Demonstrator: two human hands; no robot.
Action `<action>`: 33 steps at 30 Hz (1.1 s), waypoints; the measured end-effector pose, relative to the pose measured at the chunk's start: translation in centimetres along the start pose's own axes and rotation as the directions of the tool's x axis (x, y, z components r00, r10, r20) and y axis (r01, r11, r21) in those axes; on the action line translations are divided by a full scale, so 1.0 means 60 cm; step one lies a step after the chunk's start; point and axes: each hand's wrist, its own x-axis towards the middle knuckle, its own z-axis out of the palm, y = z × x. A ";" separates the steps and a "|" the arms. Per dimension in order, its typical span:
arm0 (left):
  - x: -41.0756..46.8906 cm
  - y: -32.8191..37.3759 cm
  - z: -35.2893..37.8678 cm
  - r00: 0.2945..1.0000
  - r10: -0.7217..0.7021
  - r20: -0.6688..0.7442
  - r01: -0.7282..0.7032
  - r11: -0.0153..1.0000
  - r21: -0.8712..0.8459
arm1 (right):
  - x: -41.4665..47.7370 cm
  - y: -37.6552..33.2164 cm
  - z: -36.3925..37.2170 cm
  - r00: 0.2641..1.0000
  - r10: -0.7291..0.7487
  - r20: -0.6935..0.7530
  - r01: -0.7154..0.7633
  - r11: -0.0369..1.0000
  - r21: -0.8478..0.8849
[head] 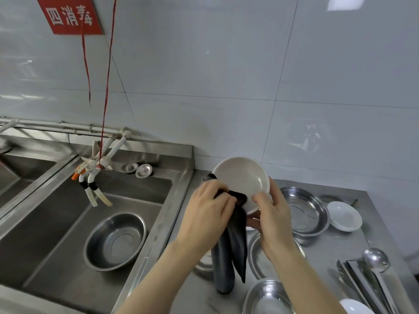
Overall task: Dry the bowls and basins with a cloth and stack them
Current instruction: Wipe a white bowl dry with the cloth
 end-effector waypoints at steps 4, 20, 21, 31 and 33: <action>0.025 0.023 -0.026 0.907 -0.350 -0.233 0.284 0.919 -0.272 | -0.009 -0.006 0.004 1.000 -0.005 0.026 0.003 0.995 0.099; 0.092 0.027 -0.045 0.736 -0.677 0.030 0.643 0.684 -0.344 | -0.018 -0.039 0.004 0.994 -0.061 0.093 0.081 0.971 -0.223; 0.093 0.017 -0.049 0.787 -0.616 0.039 0.596 0.743 -0.305 | -0.015 -0.050 -0.005 0.990 -0.012 0.143 0.054 0.954 -0.295; 0.068 0.034 -0.026 0.694 -0.709 0.124 0.691 0.609 -0.390 | 0.024 -0.065 0.003 0.989 -0.116 0.092 0.141 0.927 -0.347; 0.057 0.048 -0.022 0.616 -0.781 0.106 0.727 0.511 -0.459 | 0.016 -0.042 0.017 0.983 -0.173 0.067 0.186 0.929 -0.321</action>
